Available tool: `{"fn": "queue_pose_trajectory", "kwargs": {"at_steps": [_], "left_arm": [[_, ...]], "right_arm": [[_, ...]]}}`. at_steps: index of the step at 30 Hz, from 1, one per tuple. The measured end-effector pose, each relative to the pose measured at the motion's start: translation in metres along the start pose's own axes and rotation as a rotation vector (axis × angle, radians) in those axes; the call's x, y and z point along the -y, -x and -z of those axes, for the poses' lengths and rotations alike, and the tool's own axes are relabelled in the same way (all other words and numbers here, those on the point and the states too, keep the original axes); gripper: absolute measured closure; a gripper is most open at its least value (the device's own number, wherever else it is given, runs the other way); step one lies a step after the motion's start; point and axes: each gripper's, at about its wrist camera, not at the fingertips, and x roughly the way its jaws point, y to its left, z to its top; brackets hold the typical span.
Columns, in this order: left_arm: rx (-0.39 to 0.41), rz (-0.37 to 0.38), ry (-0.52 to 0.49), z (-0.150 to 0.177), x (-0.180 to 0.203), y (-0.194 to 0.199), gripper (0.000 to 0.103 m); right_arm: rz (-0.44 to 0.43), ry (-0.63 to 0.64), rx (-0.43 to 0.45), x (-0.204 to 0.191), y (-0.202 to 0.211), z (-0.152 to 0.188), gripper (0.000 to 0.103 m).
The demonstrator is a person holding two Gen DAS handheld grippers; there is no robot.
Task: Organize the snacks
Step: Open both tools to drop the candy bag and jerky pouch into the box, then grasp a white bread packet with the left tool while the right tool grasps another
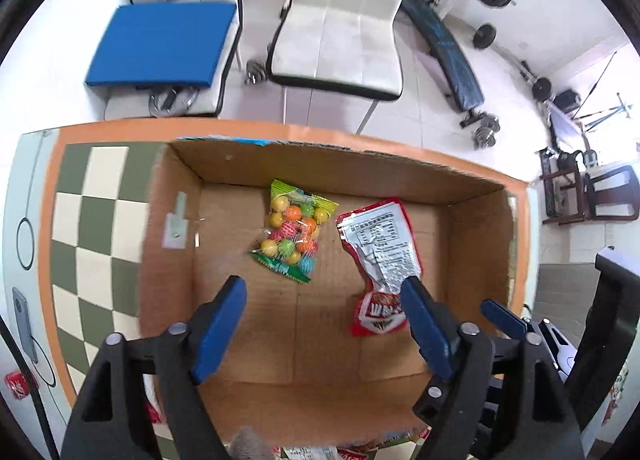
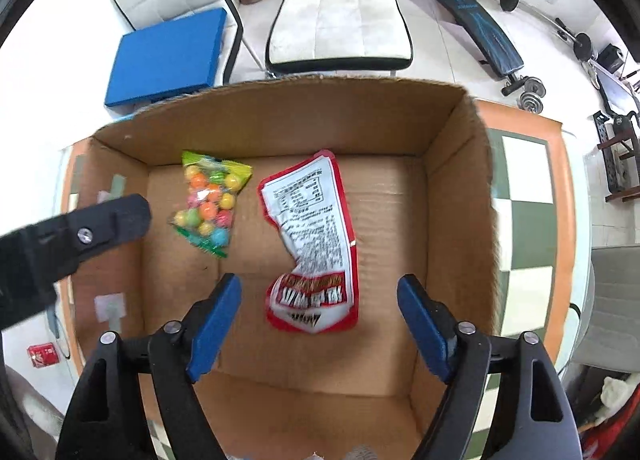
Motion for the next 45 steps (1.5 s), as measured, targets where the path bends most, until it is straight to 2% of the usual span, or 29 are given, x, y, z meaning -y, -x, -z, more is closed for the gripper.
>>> {"fn": "queue_pose_trajectory", "kwargs": {"at_steps": [4,7,11,16,19,22,25,31,32,33,35,40,42,45], "left_arm": [[0.090,-0.029,0.005,0.024,-0.003,0.046,0.024],[0.169,-0.083,-0.010,0.059,-0.005,0.083,0.024],[0.183,-0.117,0.020,0.118,-0.016,0.102,0.024],[-0.010,-0.057,0.137,0.210,-0.046,0.052,0.024],[-0.193,0.037,0.279,0.256,-0.070,-0.008,0.024],[-0.306,0.084,0.403,0.286,-0.088,-0.060,0.025],[-0.365,0.084,0.470,0.297,-0.093,-0.099,0.026],[-0.395,-0.005,0.450,0.298,-0.084,-0.138,0.026],[-0.393,-0.022,0.436,0.297,-0.082,-0.141,0.027],[-0.387,-0.044,0.405,0.296,-0.079,-0.143,0.035],[-0.378,-0.061,0.359,0.297,-0.077,-0.144,0.038],[-0.352,-0.172,0.161,0.289,-0.070,-0.137,0.039],[-0.368,-0.160,0.155,0.291,-0.075,-0.138,0.039],[-0.391,-0.096,0.209,0.290,-0.086,-0.140,0.039]], "right_arm": [[-0.023,-0.002,0.055,0.001,0.038,0.027,0.017],[-0.063,-0.021,0.100,0.002,0.070,0.052,0.017],[-0.132,-0.053,0.143,0.006,0.105,0.103,0.017],[-0.184,-0.092,0.105,0.012,0.108,0.180,0.017],[-0.187,-0.097,0.034,0.014,0.083,0.219,0.017],[-0.197,-0.106,-0.072,0.017,0.046,0.251,0.017],[-0.213,-0.132,-0.160,0.019,0.008,0.271,0.017],[-0.212,-0.113,-0.245,0.009,-0.031,0.285,0.017],[-0.214,-0.099,-0.249,0.005,-0.034,0.285,0.017],[-0.217,-0.085,-0.249,0.001,-0.037,0.284,0.017],[-0.222,-0.060,-0.254,-0.007,-0.042,0.279,0.017],[-0.236,-0.004,-0.301,-0.033,-0.066,0.270,0.018],[-0.225,0.022,-0.316,-0.045,-0.079,0.267,0.019],[-0.191,0.042,-0.335,-0.061,-0.095,0.265,0.020]]}}
